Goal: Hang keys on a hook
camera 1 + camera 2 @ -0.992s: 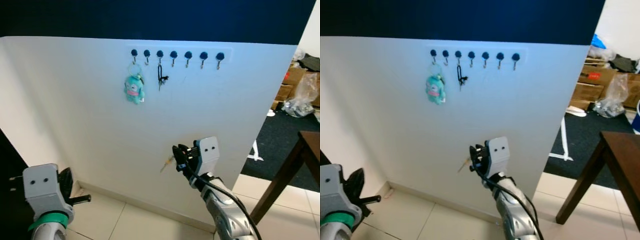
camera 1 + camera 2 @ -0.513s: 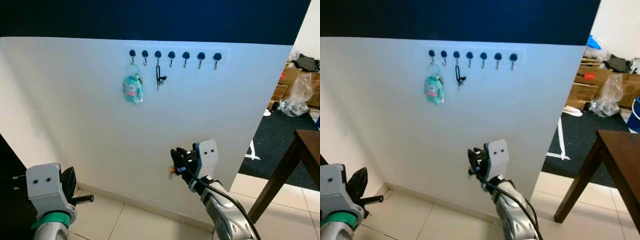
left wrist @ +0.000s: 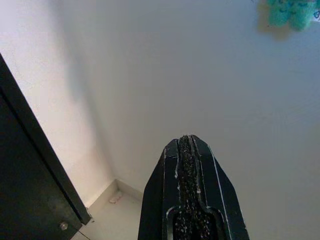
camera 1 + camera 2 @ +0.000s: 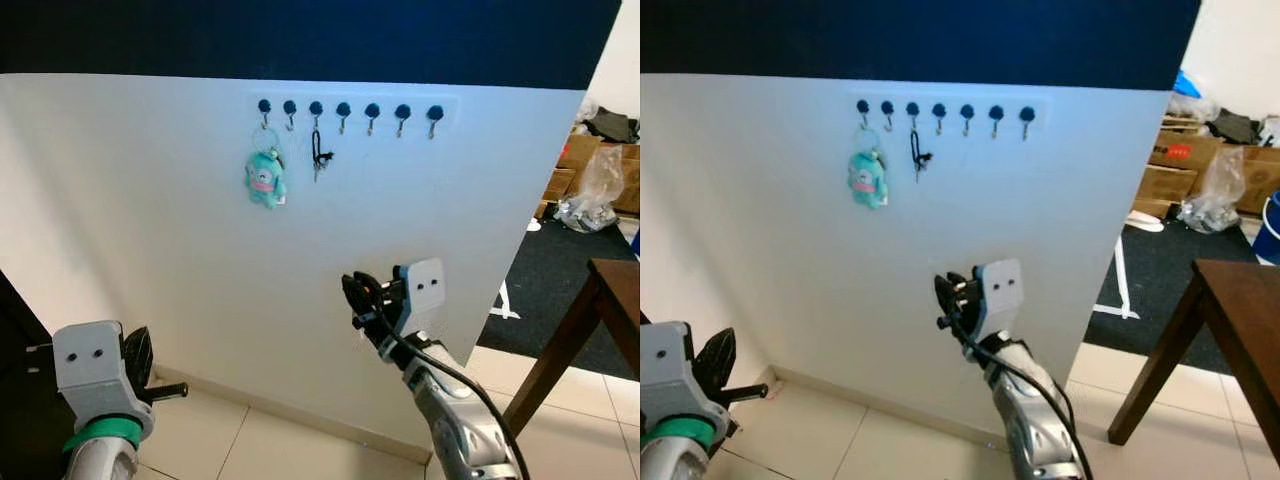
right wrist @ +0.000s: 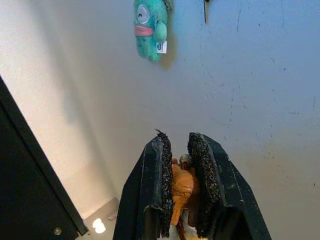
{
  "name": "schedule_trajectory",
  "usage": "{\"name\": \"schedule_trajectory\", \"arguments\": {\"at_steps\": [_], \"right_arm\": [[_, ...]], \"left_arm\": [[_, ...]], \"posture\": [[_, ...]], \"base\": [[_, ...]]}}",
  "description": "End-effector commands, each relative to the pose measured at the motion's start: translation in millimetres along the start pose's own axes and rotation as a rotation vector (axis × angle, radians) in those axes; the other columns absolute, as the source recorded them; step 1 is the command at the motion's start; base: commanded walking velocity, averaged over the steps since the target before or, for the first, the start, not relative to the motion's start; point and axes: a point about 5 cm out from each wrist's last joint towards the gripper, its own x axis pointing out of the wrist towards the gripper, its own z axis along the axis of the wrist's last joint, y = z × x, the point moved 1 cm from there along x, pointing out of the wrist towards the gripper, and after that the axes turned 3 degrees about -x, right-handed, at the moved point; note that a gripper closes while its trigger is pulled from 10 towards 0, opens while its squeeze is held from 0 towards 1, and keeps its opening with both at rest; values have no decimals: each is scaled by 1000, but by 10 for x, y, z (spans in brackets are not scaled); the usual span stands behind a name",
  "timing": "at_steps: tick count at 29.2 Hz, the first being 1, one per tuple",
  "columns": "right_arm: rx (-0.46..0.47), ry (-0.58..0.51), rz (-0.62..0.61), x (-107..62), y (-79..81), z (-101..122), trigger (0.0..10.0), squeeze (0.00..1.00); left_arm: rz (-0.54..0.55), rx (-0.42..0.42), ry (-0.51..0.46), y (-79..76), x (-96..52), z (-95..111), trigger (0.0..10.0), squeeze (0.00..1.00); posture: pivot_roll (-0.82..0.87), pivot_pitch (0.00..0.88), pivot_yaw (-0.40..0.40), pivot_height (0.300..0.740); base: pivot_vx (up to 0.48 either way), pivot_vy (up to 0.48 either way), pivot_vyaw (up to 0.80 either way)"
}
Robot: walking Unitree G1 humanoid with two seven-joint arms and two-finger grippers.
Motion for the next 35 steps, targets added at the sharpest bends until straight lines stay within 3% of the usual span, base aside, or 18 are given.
{"name": "schedule_trajectory", "arguments": {"at_steps": [1, 24, 27, 35], "right_arm": [[7, -7, 10, 21, 14, 33, 10000, 0], [18, 6, 16, 3, 40, 10, 10000, 0], [19, 6, 17, 1, 42, 10, 10000, 0], [27, 10, 23, -8, 56, 5, 10000, 0]], "left_arm": [[9, 19, 13, 38, 6, -37, 10000, 0], [-7, 6, 14, 10, 21, -40, 10000, 0], [-13, -4, 3, 5, 18, -26, 10000, 0], [-15, -17, -4, 18, 14, -10, 10000, 0]], "posture": [[-62, 4, 137, 740], [-59, 4, 136, 740], [-60, 7, 138, 740], [-60, 7, 138, 740]], "base": [[0, 0, 0], [0, 0, 0], [0, 0, -688], [369, 0, -400]]}}
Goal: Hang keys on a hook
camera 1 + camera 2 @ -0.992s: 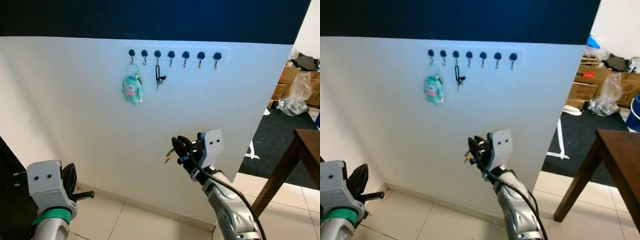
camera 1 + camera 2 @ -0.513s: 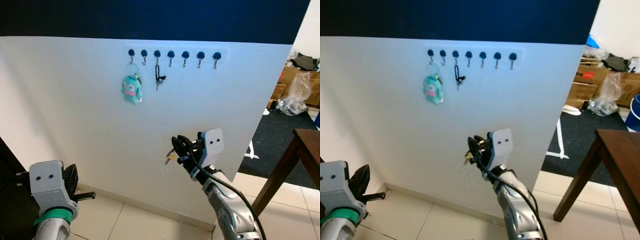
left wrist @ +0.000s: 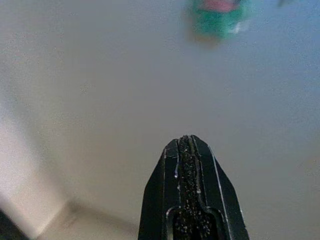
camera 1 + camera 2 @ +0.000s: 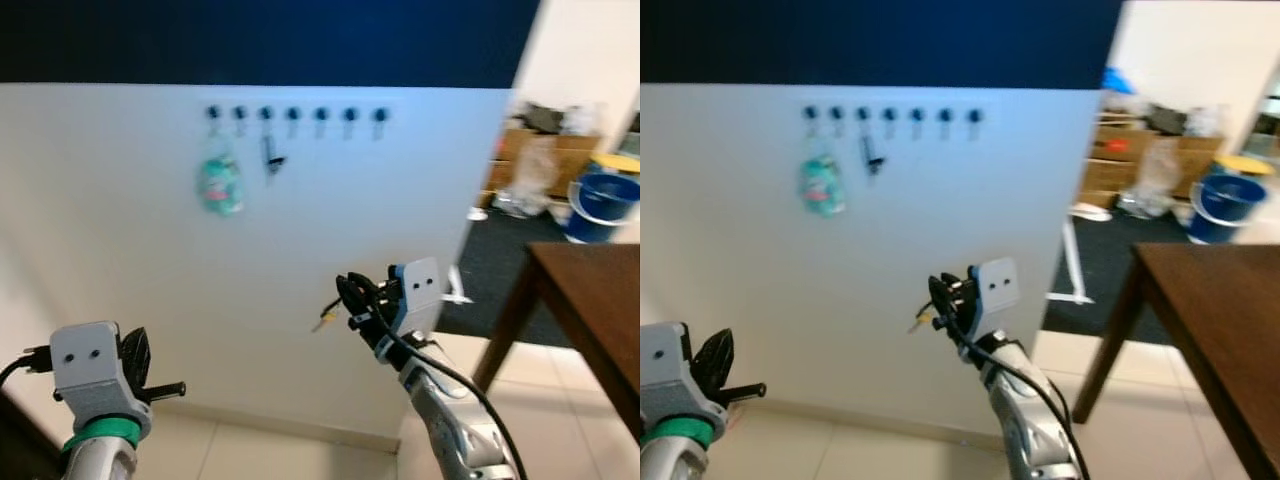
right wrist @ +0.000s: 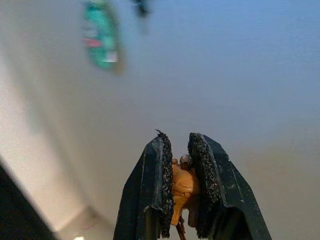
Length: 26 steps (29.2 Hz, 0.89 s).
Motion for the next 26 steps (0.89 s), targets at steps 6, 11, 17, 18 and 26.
{"name": "schedule_trajectory", "arguments": {"at_steps": [6, 11, 17, 18, 26], "right_arm": [[15, -6, 28, 17, 68, 14, 10000, 0], [18, -9, 36, 16, 82, 21, 10000, 0], [24, -16, 57, 16, 108, 36, 10000, 0], [24, -16, 57, 16, 108, 36, 10000, 0], [33, -21, 69, 22, 136, 49, 10000, 0]], "left_arm": [[15, 1, 7, 52, -19, -15, 10000, 0], [17, 0, 5, 57, -20, -13, 10000, 0], [35, -8, 8, 75, -19, -19, 10000, 0], [35, -8, 8, 75, -19, -19, 10000, 0], [37, -2, 10, 78, -12, -25, 10000, 0]], "posture": [[-59, 7, 140, 740], [-59, 7, 140, 740], [-59, 5, 140, 740], [-59, 5, 140, 740], [-59, 5, 140, 740]], "base": [[376, 0, 0], [372, 0, 0], [57, 0, 0], [0, 0, 0], [0, 0, 0]]}}
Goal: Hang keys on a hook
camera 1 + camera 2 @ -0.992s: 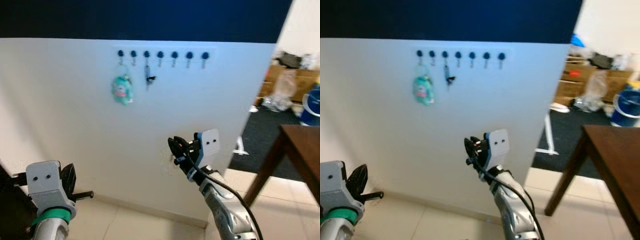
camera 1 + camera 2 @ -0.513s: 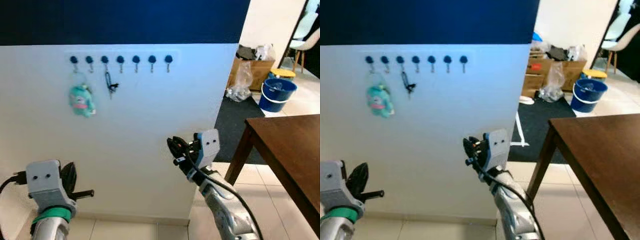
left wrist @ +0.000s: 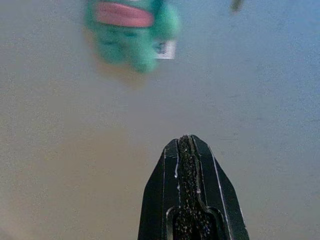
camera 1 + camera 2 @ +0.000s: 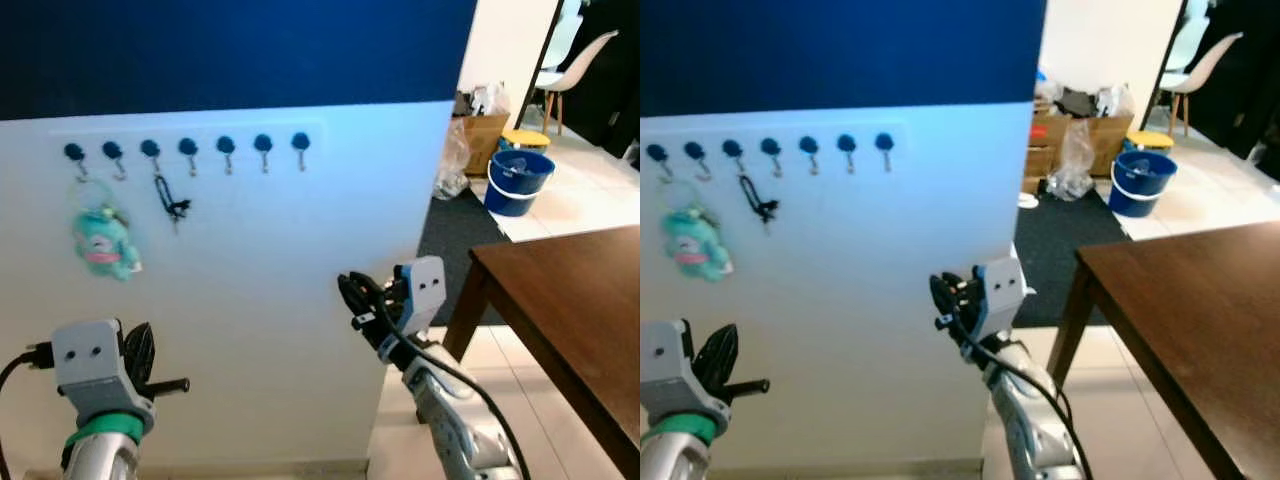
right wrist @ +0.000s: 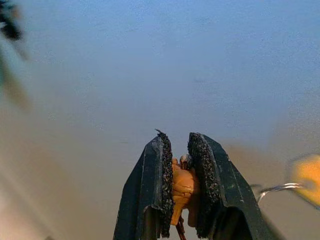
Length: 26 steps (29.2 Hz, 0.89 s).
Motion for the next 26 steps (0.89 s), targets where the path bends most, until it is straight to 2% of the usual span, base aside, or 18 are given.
{"name": "schedule_trajectory", "arguments": {"at_steps": [1, 13, 17, 19, 21, 26], "right_arm": [[7, 3, 22, 3, 45, -4, 10000, 0], [7, -63, 78, 39, 157, 131, 10000, 0], [9, -104, 92, 150, 206, 262, 10000, 0], [9, -104, 92, 150, 206, 262, 10000, 0], [-12, -118, 109, 249, 240, 368, 10000, 0], [-22, -117, 116, 311, 254, 416, 10000, 0]], "left_arm": [[24, 5, 22, 63, -23, -42, 10000, 0], [20, 6, 24, 55, -19, -48, 10000, 0], [14, 7, 25, 46, -13, -49, 10000, 0], [14, 7, 25, 46, -13, -49, 10000, 0], [10, 7, 26, 40, -12, -49, 10000, 0], [8, 8, 26, 41, -11, -49, 10000, 0]], "posture": [[-59, 5, 140, 740], [-61, 5, 142, 740], [-65, 4, 147, 740], [-65, 4, 147, 740], [-63, 2, 149, 740], [-66, 1, 150, 740]], "base": [[0, 0, 0], [0, 0, 0], [0, 0, 0], [0, 0, 0], [0, 0, 0], [0, 0, 0]]}}
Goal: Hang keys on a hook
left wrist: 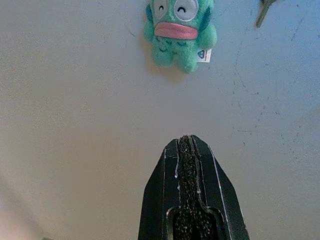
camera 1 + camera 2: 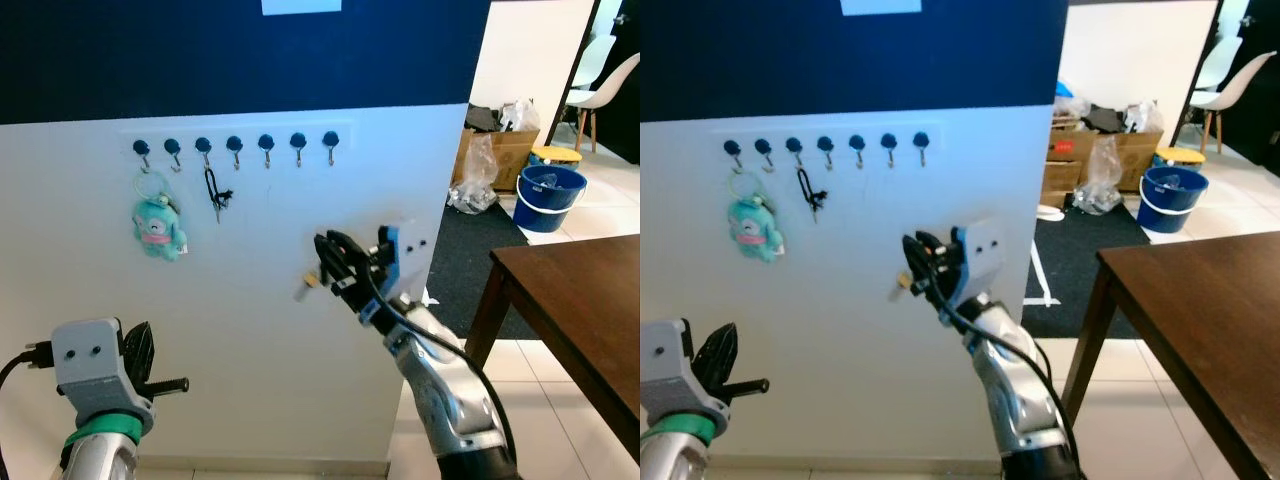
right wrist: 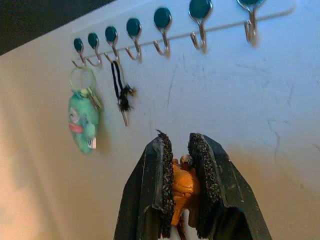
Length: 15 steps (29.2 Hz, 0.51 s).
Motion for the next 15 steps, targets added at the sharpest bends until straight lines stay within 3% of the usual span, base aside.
{"name": "schedule_trajectory", "arguments": {"at_steps": [1, 3, 6, 15], "right_arm": [[12, 21, 14, 54, 36, -23, 10000, 0], [-1, 0, 67, 223, 72, 72, 10000, 0], [-14, -29, 121, 348, 122, 153, 10000, 0], [-27, -62, 150, 476, 149, 247, 10000, 0]], "left_arm": [[7, 5, 23, 30, -4, -41, 10000, 0], [0, 5, 24, 13, -7, -44, 10000, 0], [-3, 5, 25, 5, -9, -46, 10000, 0], [1, 6, 25, 13, -16, -47, 10000, 0]], "posture": [[-66, 1, 150, 740], [-66, 1, 150, 740], [-62, 0, 146, 740], [-57, 0, 138, 740]], "base": [[0, 0, 0], [0, 0, 0], [0, 0, 0], [0, 0, 0]]}}
